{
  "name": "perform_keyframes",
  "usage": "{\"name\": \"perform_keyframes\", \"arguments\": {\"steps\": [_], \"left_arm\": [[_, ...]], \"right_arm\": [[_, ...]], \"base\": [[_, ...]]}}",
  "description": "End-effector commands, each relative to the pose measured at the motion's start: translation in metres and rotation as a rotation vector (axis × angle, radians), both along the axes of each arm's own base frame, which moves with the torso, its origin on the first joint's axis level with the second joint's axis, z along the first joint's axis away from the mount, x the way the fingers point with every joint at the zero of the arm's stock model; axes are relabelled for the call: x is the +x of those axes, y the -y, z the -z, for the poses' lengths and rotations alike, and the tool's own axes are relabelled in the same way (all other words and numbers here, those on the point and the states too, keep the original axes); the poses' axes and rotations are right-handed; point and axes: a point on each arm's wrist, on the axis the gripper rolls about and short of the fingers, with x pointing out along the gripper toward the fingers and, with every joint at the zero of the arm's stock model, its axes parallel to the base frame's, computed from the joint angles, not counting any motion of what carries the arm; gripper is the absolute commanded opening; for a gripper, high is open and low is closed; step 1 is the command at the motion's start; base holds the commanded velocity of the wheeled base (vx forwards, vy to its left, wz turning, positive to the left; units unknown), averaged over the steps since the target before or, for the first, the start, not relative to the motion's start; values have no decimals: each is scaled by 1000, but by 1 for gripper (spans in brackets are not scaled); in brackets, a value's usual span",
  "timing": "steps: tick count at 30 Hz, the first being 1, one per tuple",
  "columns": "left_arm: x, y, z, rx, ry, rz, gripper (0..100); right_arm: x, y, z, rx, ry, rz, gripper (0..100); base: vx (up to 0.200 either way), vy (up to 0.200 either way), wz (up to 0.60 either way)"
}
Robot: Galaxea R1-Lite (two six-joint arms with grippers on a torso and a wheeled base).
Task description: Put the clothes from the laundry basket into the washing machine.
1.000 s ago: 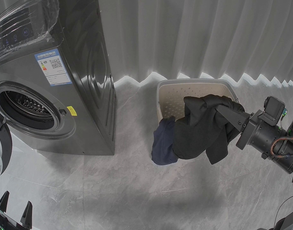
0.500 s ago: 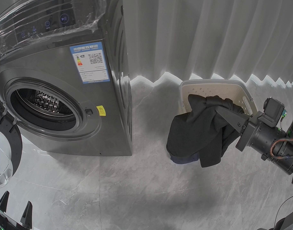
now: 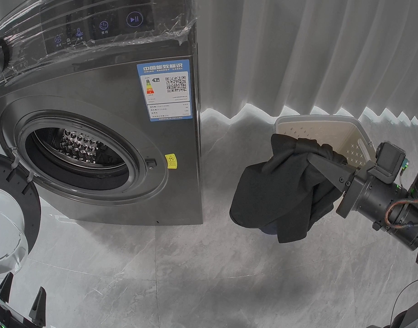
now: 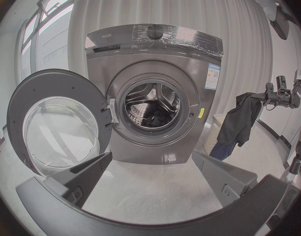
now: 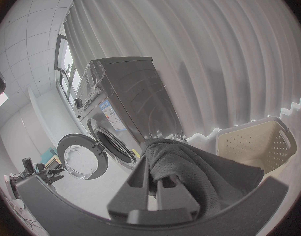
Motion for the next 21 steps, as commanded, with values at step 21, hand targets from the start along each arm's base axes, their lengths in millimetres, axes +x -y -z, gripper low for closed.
{"name": "perform_keyframes", "arguments": {"steps": [21], "left_arm": [[0, 0, 4, -1, -3, -1, 100]], "right_arm": [[1, 3, 1, 2, -4, 12, 0]], "base": [[-86, 29, 0]]}}
